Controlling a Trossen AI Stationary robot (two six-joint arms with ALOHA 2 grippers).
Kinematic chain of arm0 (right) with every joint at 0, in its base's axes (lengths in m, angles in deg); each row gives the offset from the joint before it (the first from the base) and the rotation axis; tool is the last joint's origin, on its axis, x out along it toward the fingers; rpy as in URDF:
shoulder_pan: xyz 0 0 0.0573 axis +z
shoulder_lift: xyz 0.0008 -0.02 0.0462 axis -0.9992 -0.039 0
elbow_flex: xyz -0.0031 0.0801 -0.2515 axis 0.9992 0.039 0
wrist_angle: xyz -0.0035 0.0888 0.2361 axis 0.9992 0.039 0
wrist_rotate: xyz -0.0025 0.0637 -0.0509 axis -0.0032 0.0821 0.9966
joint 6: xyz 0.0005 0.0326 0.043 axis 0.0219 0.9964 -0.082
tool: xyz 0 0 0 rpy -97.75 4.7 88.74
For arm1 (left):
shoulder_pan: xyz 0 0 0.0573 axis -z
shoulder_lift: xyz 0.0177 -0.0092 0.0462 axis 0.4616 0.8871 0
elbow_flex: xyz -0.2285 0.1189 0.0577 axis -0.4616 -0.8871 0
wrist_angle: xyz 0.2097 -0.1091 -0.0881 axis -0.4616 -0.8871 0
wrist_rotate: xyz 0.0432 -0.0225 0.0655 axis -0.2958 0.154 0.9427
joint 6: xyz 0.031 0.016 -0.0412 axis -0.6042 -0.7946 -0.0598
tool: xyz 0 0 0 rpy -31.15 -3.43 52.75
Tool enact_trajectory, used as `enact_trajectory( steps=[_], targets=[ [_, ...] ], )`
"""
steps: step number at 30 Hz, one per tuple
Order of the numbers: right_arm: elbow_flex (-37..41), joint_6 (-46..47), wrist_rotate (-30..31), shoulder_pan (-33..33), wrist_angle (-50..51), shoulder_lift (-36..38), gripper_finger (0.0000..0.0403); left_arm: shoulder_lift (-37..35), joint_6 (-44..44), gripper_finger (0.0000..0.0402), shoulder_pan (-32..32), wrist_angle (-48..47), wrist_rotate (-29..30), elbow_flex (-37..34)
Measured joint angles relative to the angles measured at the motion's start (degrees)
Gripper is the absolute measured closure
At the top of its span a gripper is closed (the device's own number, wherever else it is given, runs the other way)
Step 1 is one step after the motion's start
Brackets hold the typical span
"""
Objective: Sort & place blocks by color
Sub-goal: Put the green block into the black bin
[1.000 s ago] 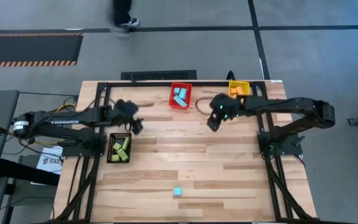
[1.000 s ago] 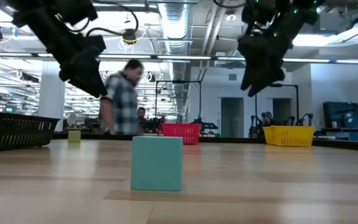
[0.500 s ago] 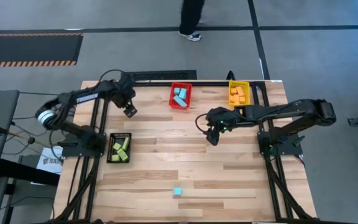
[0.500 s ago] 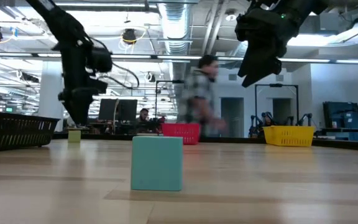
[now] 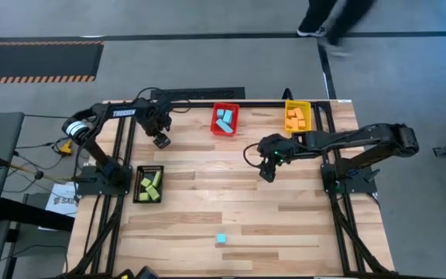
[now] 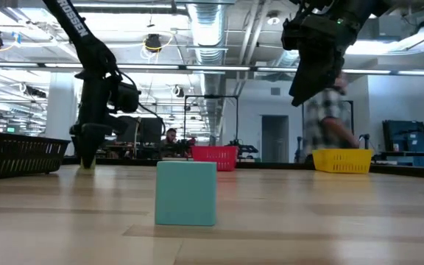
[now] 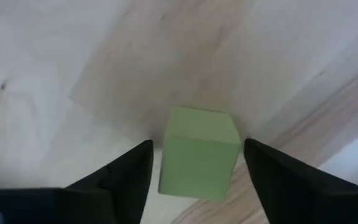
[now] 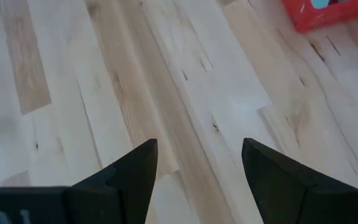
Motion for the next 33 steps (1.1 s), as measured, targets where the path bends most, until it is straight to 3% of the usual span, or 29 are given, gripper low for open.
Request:
enact_trajectory(
  steps=[3, 8, 10, 16, 25, 28, 33],
  targets=[
    [0.0, 0.0, 0.0, -0.6, 0.1, 0.0, 0.0148, -0.1, -1.3, 0.0195, 0.0, -0.6, -0.8, 0.0],
    [0.0, -0.1, 0.1, -1.3, 0.8, 0.0, 0.0148, -0.3, -2.7, 0.0304, 0.1, -1.5, -1.0, 0.2],
    [0.0, -0.1, 1.0, -1.4, 1.1, 0.0, 0.0148, -0.9, -3.0, 0.03, 0.8, -2.0, -2.5, 0.7],
    [0.0, -0.2, 4.4, -1.4, 0.8, 0.0, 0.0148, -10.4, -4.9, 0.03, 8.0, -1.7, -14.2, 1.7],
    [0.0, 3.1, 4.2, -1.3, -11.7, 0.0, 0.0148, -26.9, -3.5, 0.03, 28.9, 10.2, -25.6, 1.8],
    [0.0, 4.3, 4.1, -1.3, -17.2, 0.0, 0.0148, -29.2, -3.4, 0.03, 36.5, 14.5, -27.0, 1.8],
    [0.0, 7.1, 4.1, -1.3, -23.9, 0.0, 0.0148, -30.3, 1.0, 0.03, 49.0, 13.8, -25.5, 1.8]
  ],
)
